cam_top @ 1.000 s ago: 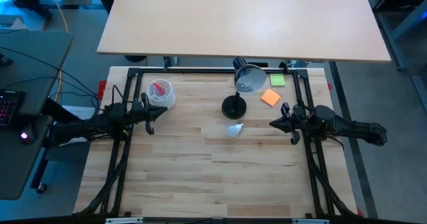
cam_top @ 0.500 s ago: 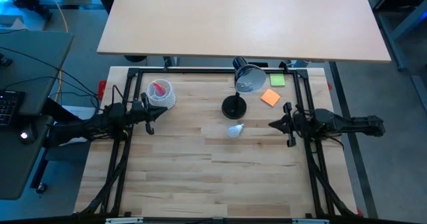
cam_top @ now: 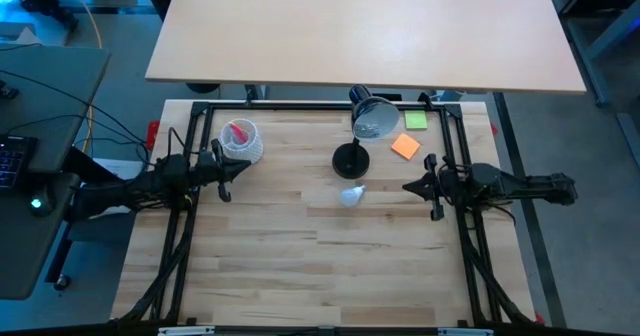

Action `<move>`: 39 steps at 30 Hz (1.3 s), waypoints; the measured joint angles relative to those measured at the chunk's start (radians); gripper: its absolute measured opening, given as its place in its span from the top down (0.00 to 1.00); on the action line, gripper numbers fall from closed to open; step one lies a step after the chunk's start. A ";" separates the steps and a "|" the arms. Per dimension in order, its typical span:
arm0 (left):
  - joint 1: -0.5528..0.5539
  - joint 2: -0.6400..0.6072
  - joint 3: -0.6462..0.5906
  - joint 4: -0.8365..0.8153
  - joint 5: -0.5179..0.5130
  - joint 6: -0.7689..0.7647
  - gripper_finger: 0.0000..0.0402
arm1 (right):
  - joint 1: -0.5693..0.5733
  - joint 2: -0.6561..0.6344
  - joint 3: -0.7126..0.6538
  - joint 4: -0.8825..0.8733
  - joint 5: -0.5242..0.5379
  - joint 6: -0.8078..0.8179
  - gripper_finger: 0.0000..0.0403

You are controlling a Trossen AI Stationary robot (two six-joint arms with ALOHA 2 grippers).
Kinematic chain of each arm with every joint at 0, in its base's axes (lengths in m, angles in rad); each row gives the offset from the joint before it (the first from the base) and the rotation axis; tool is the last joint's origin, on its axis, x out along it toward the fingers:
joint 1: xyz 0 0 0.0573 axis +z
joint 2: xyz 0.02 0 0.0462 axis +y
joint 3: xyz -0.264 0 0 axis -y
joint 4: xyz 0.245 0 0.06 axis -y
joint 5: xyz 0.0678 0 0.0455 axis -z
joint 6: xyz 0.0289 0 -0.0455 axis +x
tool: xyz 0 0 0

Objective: Screw lightbulb
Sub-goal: Return to Home Position

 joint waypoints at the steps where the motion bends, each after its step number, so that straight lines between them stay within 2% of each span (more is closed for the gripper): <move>1: 0.000 0.000 0.000 0.000 0.000 0.000 0.99 | 0.000 0.003 0.000 0.000 0.000 0.004 1.00; 39: 0.031 0.004 -0.001 0.017 0.020 0.000 0.99 | 0.000 0.005 0.000 -0.001 -0.003 -0.003 1.00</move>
